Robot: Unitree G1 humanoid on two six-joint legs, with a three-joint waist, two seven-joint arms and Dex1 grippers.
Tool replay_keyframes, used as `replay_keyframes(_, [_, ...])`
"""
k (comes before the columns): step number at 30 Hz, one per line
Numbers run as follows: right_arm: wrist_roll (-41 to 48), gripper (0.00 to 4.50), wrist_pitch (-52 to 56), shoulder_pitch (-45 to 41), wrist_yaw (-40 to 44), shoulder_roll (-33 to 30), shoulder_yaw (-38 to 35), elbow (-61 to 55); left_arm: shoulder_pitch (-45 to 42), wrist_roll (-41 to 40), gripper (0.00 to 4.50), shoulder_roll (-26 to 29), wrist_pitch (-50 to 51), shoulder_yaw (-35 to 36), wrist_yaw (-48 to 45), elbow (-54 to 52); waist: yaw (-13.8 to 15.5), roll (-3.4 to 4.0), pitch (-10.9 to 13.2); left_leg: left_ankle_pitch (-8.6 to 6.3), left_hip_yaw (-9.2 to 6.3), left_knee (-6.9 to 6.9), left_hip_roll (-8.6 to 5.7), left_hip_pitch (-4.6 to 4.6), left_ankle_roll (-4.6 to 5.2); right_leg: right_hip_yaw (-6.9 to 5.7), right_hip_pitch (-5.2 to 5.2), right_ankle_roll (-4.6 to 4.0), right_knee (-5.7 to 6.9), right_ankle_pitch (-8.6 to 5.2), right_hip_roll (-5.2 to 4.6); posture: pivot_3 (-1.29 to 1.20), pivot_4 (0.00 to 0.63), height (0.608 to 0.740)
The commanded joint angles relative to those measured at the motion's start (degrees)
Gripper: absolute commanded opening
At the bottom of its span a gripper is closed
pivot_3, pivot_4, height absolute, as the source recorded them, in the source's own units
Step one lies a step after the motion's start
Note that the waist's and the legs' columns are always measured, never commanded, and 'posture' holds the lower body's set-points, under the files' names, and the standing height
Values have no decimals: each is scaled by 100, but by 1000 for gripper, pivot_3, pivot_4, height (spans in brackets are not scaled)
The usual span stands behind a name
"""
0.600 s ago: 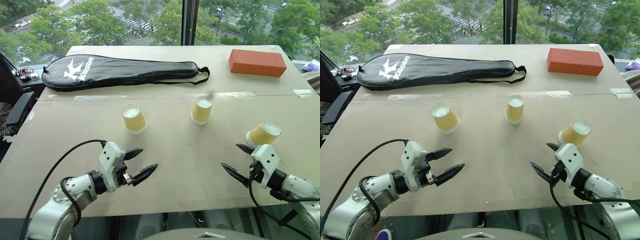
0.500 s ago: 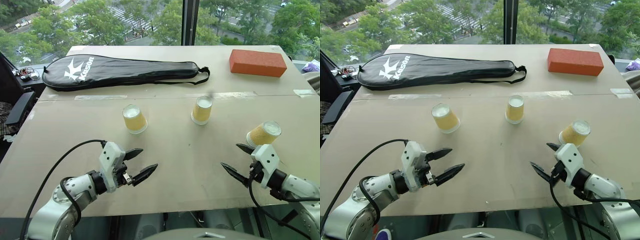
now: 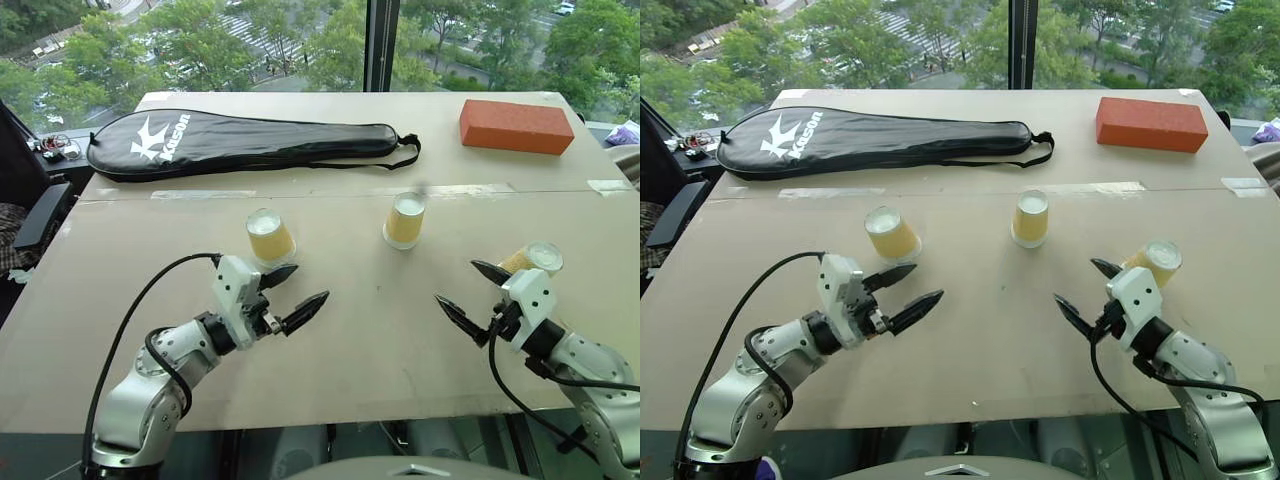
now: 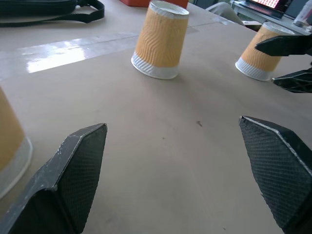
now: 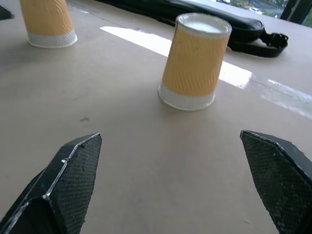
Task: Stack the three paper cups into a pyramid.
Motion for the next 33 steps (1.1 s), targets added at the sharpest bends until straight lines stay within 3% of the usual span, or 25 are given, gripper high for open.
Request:
replay_keyframes(1, [466,4500,78,-76,285,-6,29,-450,-177,-6,4459,-130,-62,552,523,115,-3,-1,0,0,-2,0,0,-1,0,-1,0,0,0,0,2,0,150,740])
replay_keyframes(5, [841,4500,-94,1,903,-132,94,-522,-416,234,4459,-251,33,840,1163,346,4,-1,0,0,-3,0,2,-3,0,-1,1,-7,0,5,1,0,150,740])
replay_keyframes(9, [899,4500,88,-101,723,-69,108,-653,-611,281,4459,-134,46,755,1084,404,6,-2,0,0,-2,1,0,-3,0,-2,1,-14,-1,10,1,0,150,740])
replay_keyframes(18, [701,4500,63,14,455,-86,73,-824,-1996,1035,4459,-40,-258,48,781,2069,68,-4,-1,0,-2,2,-21,0,0,-5,8,-21,-1,14,2,0,150,740])
replay_keyframes(22, [625,4500,-64,248,338,-36,-1,-904,-2427,1189,2725,13,-596,-126,318,2772,75,-4,-1,0,0,1,-21,-3,0,-15,9,-21,-1,14,3,0,150,740])
replay_keyframes(24, [558,4500,-131,377,256,8,-44,-941,-2533,937,2113,50,-576,-163,-185,2791,78,-4,-1,0,1,1,-21,-2,0,-18,10,-21,0,14,3,0,150,740])
replay_keyframes(28, [423,4500,-237,540,147,62,-49,-976,-2589,179,2113,104,-70,-406,-1319,2266,72,-5,0,0,-2,2,-15,-4,0,-11,9,-21,-2,14,0,0,150,740])
replay_keyframes(33, [271,4500,-280,674,46,88,-72,-1073,-2564,385,2113,62,-212,-1152,-1964,1932,75,-5,0,0,-1,4,-15,-2,0,-6,9,-20,-2,13,-4,0,150,740])
